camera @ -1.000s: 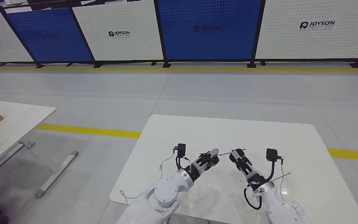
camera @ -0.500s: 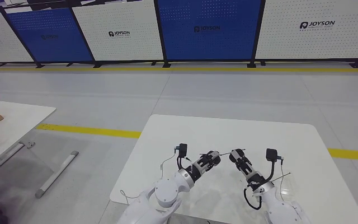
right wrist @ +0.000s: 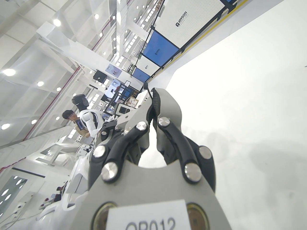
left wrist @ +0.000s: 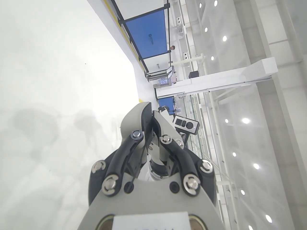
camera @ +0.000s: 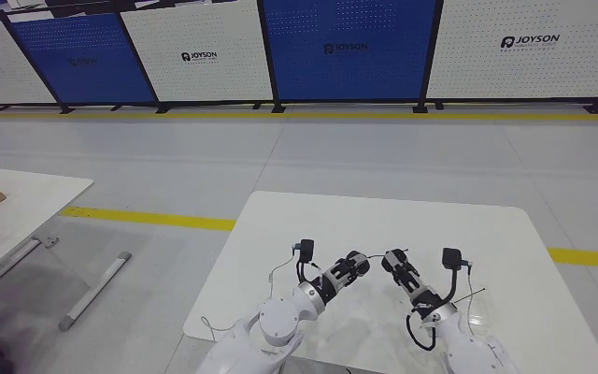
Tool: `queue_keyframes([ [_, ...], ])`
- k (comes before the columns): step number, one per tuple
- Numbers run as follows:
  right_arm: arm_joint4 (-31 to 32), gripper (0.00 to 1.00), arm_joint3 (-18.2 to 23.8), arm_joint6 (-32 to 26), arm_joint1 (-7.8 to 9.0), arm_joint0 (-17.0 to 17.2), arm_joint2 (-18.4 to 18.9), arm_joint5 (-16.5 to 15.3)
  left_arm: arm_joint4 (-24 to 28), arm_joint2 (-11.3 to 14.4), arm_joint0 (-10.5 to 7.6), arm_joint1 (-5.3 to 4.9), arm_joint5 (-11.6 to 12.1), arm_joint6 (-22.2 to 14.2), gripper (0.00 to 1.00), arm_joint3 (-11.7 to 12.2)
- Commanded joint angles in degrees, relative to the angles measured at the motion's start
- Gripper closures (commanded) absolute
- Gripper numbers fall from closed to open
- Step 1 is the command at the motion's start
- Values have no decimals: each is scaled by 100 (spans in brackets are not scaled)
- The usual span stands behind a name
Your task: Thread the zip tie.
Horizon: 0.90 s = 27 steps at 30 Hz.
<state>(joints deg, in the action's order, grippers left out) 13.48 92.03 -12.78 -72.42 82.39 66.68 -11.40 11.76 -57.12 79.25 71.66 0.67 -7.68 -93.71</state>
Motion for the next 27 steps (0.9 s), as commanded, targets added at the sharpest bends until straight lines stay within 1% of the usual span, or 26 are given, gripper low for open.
queue_keyframes([
  [1, 20, 100, 14, 18, -2, 5, 3, 27, -9, -4, 3, 1, 9, 6, 100, -1],
  [4, 72, 100, 36, 48, -3, 16, 15, 91, -79, -12, 5, -2, -9, -3, 100, 0],
  [9, 181, 100, 66, -114, 5, 13, 14, 272, -351, -37, -16, -31, -131, -166, 100, -18],
  [11, 216, 100, 70, -176, 6, 9, 7, 304, -476, -66, -40, -61, -267, -434, 100, -53],
  [13, 277, 100, 68, -257, 10, -1, -7, 327, -541, -114, -34, -86, -355, -597, 100, -108],
  [14, 305, 100, 68, -298, 11, -9, -17, 339, -556, -147, -42, -104, -435, -762, 100, -144],
  [18, 329, 100, 68, -383, 14, -27, -21, 347, -582, -321, -62, -164, -650, -1145, 100, -252],
  [23, 323, 100, 99, -493, 21, -15, -11, 303, -469, -494, -42, -220, -773, -1535, 100, -347],
  [25, 346, 100, 112, -636, 29, -23, -28, 253, -529, -523, -29, -238, -785, -1580, 100, -361],
  [27, 369, 100, 111, -641, 32, -23, -23, 238, -545, -518, -19, -243, -780, -1583, 100, -357],
])
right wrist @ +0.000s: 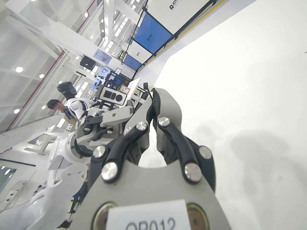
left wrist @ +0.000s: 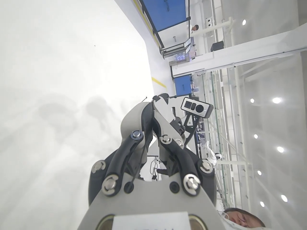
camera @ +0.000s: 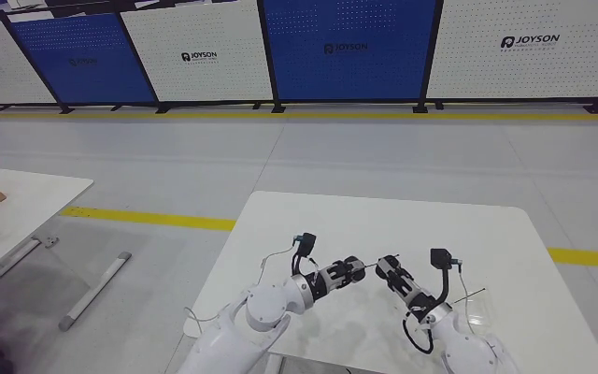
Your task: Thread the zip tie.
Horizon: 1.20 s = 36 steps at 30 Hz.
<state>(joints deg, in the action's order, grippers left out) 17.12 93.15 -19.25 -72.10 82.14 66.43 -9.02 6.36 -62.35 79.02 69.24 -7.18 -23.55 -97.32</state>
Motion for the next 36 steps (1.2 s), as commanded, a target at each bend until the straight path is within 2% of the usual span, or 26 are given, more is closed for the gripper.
queue_keyframes([
  [1, 8, 100, -1, 9, 0, 2, 0, 4, -15, 22, 0, -4, -2, -21, 100, 12],
  [22, -42, 100, 4, 19, -6, 3, -20, 18, -55, 102, -13, -28, 21, 121, 100, 33],
  [30, -227, 100, -57, -173, -14, -102, -39, 91, -44, 130, -27, -36, 15, 116, 100, 29],
  [32, -275, 61, -75, -181, -12, -104, -19, 62, -48, 140, -36, -38, 2, 120, 100, 37],
  [33, -281, 53, -71, -178, -11, -103, -7, 47, -55, 143, -41, -39, -8, 124, 100, 46],
  [36, -279, 53, -57, -151, -5, -76, 19, -2, -61, 161, -61, -40, -35, 130, 100, 72],
])
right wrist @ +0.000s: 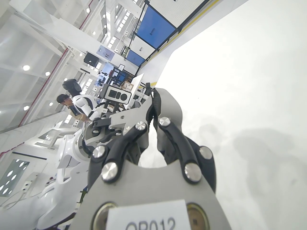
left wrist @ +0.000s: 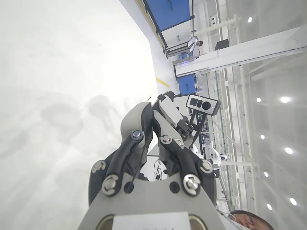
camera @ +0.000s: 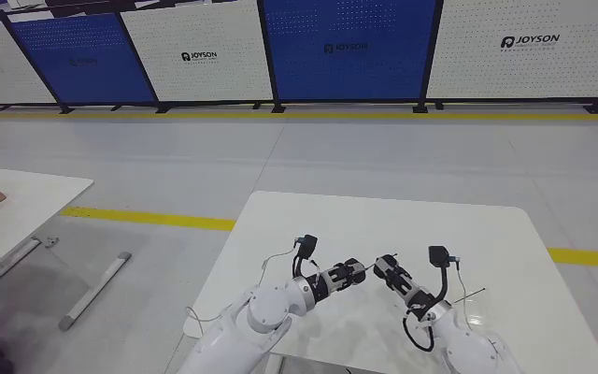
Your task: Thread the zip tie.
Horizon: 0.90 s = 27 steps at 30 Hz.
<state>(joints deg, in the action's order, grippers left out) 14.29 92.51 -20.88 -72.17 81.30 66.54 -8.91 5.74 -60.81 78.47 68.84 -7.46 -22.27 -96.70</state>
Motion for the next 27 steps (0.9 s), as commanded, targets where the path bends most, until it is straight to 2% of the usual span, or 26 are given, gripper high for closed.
queue_keyframes([
  [1, 7, 55, 14, 20, 3, 17, 14, -24, 2, 15, -12, 1, -14, 5, 100, 22],
  [3, 12, 56, 39, 78, 6, 45, 30, -71, 7, 38, -30, 3, -28, 13, 100, 47],
  [8, 24, 69, 78, 126, 16, 104, 75, -133, 21, 64, -52, 5, -45, 45, 100, 71],
  [18, 41, 82, 160, 170, 28, 164, 124, -155, 8, 98, -41, -5, -45, 64, 100, 49],
  [21, 58, 89, 177, 175, 28, 159, 117, -137, 9, 104, -36, -9, -39, 66, 100, 42],
  [24, 67, 100, 183, 182, 28, 158, 113, -130, 15, 104, -36, -13, -38, 69, 100, 39],
  [27, 72, 100, 183, 189, 28, 157, 110, -119, 16, 105, -36, -17, -34, 68, 100, 31],
])
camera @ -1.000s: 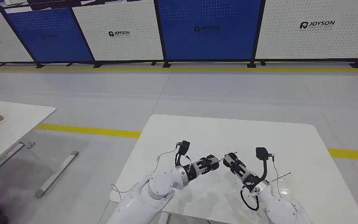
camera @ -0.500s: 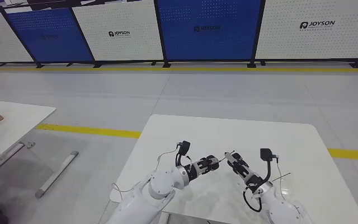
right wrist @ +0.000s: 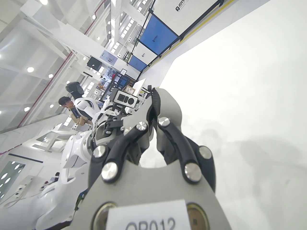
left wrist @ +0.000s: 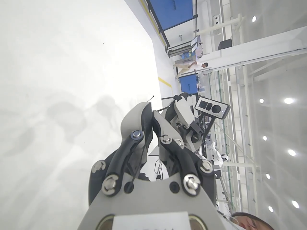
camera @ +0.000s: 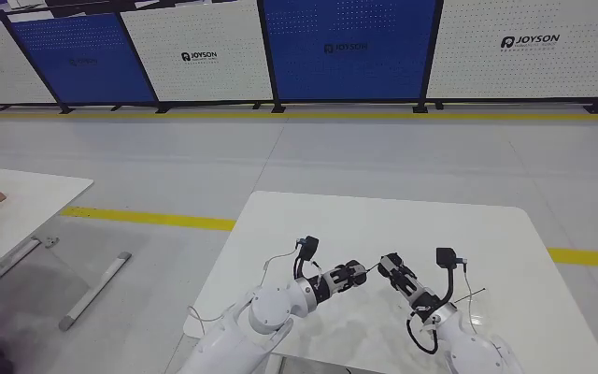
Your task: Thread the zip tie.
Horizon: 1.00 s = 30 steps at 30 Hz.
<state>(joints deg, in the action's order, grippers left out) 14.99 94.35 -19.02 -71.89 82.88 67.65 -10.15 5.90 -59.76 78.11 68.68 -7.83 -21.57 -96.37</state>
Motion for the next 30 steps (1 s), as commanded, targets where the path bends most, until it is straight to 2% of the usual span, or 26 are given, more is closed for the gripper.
queue_keyframes([
  [1, 4, 100, -3, 10, -1, 0, -2, 17, -1, 1, 1, -3, 6, -4, 100, -3],
  [14, 52, 100, -18, -6, -4, -22, -50, 28, 91, 11, 18, -12, 55, 20, 100, -18],
  [15, 54, 100, -17, -5, -3, -20, -50, 26, 155, 2, 24, -10, 60, 31, 96, -17],
  [16, 64, 100, -16, -3, -3, -20, -51, 29, 147, -1, 18, -12, 61, 31, 75, -17],
  [19, 114, 100, -7, 9, -2, -19, -58, 74, 140, -3, 21, -18, 58, 24, 69, -22],
  [25, 256, 100, 45, 155, -1, 20, -41, 210, 127, -33, 48, -33, 64, 22, 67, -54],
  [30, 231, 100, 85, 155, 10, 85, 19, 197, 143, -106, 87, -54, 87, 25, 72, -84],
])
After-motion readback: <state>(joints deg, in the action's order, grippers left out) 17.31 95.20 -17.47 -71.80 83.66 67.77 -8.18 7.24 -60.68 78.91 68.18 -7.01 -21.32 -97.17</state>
